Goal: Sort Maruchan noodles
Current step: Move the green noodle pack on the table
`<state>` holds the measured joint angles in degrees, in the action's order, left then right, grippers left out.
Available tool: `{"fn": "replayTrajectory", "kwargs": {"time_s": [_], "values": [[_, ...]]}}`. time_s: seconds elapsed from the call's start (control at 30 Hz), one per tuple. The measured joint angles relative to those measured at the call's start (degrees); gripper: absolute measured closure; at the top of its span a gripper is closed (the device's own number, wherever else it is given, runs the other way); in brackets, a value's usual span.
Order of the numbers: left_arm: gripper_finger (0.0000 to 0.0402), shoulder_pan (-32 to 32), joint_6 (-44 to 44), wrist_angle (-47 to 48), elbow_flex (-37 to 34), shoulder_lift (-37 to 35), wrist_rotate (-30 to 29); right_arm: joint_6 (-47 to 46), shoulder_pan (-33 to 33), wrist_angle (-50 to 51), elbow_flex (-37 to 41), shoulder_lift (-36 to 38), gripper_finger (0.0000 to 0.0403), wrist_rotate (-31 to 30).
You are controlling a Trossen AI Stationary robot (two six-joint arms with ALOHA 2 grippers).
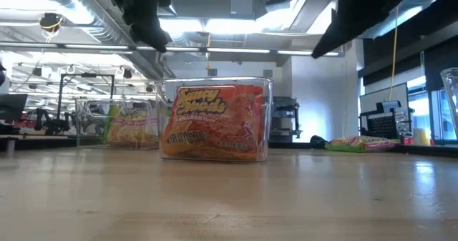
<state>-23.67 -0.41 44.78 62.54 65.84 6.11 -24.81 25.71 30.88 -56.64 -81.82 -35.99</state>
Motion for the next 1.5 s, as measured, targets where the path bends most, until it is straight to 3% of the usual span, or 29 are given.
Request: {"fn": "replayTrajectory", "kwargs": {"time_s": [0.23, 0.43, 0.63, 0.93, 1.4, 1.5], "values": [[0.0229, 15.4, -11.3, -13.3, -12.0, -3.4, -2.6, -6.7, -9.7, 17.5, 0.0, 5.2, 0.0287, -6.6], [0.0229, 26.5, -21.3, -29.6, -22.5, -3.9, -2.8, -7.5, -20.1, 21.6, 0.1, 5.3, 0.0349, -5.9], [0.0229, 34.2, -21.3, -44.8, -29.1, -2.9, -13.6, -6.2, -32.9, 24.5, 0.2, 4.0, 0.0396, -5.4], [0.0229, 41.2, -22.0, -54.2, -32.5, -1.7, -22.2, -3.5, -48.4, 25.0, 1.2, -0.2, 0.0396, -1.1], [0.0229, 42.6, -20.9, -57.4, -32.5, -1.3, -22.1, -8.8, -57.4, 9.1, 13.7, -2.8, 0.0395, -2.2], [0.0229, 42.6, -20.0, -57.4, -32.5, -1.3, -22.6, -11.2, -58.6, 5.7, 15.3, -2.8, 0.0395, -4.6]]}}
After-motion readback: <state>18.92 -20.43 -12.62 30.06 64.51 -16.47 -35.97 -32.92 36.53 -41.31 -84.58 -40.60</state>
